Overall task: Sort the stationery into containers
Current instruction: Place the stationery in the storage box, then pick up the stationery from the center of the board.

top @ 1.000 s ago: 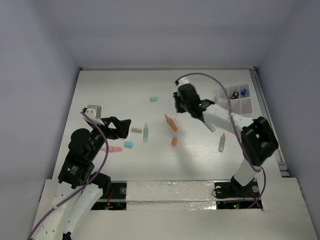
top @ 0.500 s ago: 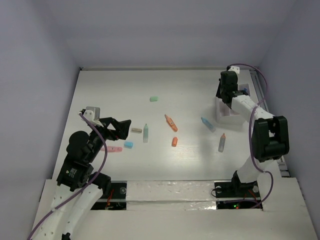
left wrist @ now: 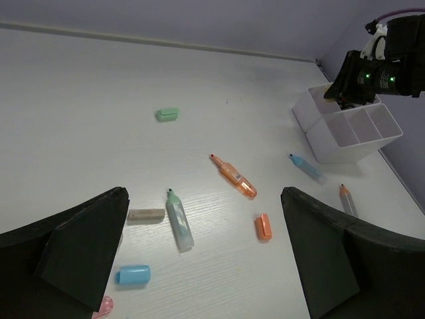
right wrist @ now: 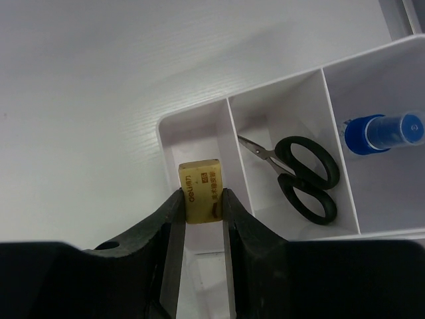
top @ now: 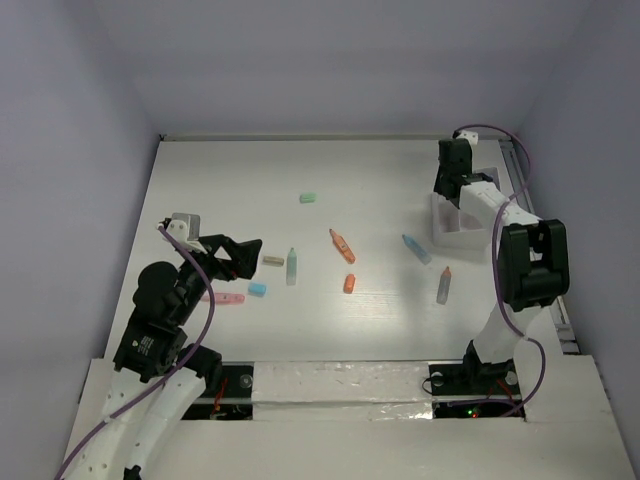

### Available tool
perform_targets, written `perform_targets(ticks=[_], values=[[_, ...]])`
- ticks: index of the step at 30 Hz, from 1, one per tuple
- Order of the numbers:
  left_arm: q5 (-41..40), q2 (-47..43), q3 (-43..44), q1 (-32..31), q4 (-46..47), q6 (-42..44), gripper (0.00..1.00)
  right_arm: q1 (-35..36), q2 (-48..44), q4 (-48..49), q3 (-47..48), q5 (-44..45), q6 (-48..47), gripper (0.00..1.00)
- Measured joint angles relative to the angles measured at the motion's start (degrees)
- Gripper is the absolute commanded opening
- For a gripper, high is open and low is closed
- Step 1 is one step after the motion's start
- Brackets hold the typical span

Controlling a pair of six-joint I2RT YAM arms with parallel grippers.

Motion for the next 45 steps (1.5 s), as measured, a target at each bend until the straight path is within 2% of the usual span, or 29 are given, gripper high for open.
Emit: perform_targets(ticks=[3, 5, 10, 16, 19, 25, 31, 38, 45], values=[[0.0, 0.0, 0.0, 0.0, 0.0, 0.0, 0.99, -0.1, 0.3, -1.1, 0.2, 0.6, 0.1, 0.42], [0.0, 0.0, 0.0, 0.0, 0.0, 0.0, 0.99, -0.1, 0.3, -1.0, 0.2, 0.8, 0.0, 0.45], [0.0, 0.2, 0.0, 0.0, 0.0, 0.0, 0.99, -0.1, -1.0, -1.0, 0.0, -1.0, 0.1, 0.48], [0.0, 0.4, 0.0, 0.0, 0.0, 0.0, 0.99, 1.0, -8.6, -0.8, -1.2, -8.0, 1.2, 0.49], [0.0, 0.4, 0.0, 0.0, 0.0, 0.0, 0.99, 5.5, -11.7, -0.8, -3.1, -10.5, 2.2, 0.50], [0.0, 0.7, 0.0, 0.0, 0.0, 0.0, 0.99, 23.9, -14.1, -2.3, -11.7, -16.1, 4.7, 0.55], [0.0, 1.0, 0.0, 0.0, 0.1, 0.0, 0.99, 36.3, -13.4, -4.5, -15.6, -19.6, 7.0, 0.57], [-0.5, 1.0, 0.0, 0.4, 0.0, 0.0, 0.99, 43.6, -4.5, 0.4, -8.5, -24.4, 6.0, 0.59], [-1.7, 0.8, 0.0, 1.9, -0.1, 0.0, 0.99, 45.0, 7.4, 1.6, 4.8, -32.2, -5.2, 0.56]])
